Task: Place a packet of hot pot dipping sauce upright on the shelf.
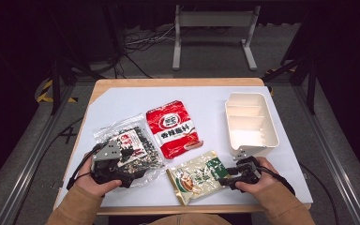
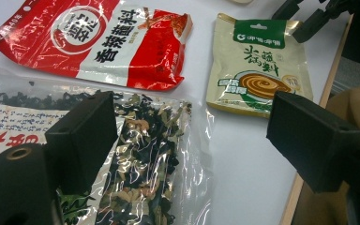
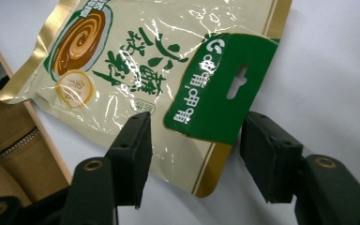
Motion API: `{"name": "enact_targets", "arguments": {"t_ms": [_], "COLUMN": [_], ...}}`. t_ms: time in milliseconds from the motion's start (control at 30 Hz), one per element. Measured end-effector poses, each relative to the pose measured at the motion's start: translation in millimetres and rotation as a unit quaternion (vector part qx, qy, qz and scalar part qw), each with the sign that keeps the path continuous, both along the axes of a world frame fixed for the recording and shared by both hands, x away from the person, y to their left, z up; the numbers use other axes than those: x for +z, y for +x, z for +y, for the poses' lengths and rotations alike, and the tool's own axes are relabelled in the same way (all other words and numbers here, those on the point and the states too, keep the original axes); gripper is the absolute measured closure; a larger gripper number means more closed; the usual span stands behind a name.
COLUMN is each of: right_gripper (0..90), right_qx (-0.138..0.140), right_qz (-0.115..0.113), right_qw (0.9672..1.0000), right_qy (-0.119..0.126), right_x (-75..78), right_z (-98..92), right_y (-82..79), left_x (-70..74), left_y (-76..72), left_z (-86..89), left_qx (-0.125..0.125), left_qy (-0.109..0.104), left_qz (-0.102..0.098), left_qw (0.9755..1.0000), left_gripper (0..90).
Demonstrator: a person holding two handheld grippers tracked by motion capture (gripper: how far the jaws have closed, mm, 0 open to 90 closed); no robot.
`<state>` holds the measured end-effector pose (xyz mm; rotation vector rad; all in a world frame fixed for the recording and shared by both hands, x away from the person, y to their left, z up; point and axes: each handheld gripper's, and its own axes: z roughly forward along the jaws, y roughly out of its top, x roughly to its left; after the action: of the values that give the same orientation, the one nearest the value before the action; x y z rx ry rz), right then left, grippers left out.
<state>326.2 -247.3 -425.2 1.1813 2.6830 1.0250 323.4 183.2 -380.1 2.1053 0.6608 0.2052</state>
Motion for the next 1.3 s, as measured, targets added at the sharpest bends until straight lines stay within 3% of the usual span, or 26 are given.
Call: {"name": "enact_targets", "arguments": {"t_ms": [367, 633, 867, 1300], "right_gripper": [50.6, 53.5, 70.1, 84.3], "right_qx": [0.006, 0.001, -0.007, -0.014], "right_qz": [-0.012, 0.002, -0.004, 0.022], "right_qw": [0.9998, 0.9997, 1.0, 0.9996], "right_qy": [0.012, 0.023, -0.003, 0.013], "right_x": [4.2, -3.9, -5.3, -7.9], "right_z": [7.0, 12.7, 15.7, 17.0], "right_y": [-2.5, -0.6, -0.3, 0.5], "left_x": [-1.1, -2.0, -2.3, -3.1], "left_y": [0.8, 0.9, 1.1, 1.6], "left_z": [-0.4, -1.1, -1.4, -1.2], "left_qx": [0.0, 0.0, -0.002, -0.001], "left_qy": [0.002, 0.001, 0.0, 0.0], "left_qz": [0.001, 0.004, 0.005, 0.006], "left_qw": [1.0, 1.0, 1.0, 1.0], "left_gripper": [16.6, 16.6, 16.6, 16.6]}}
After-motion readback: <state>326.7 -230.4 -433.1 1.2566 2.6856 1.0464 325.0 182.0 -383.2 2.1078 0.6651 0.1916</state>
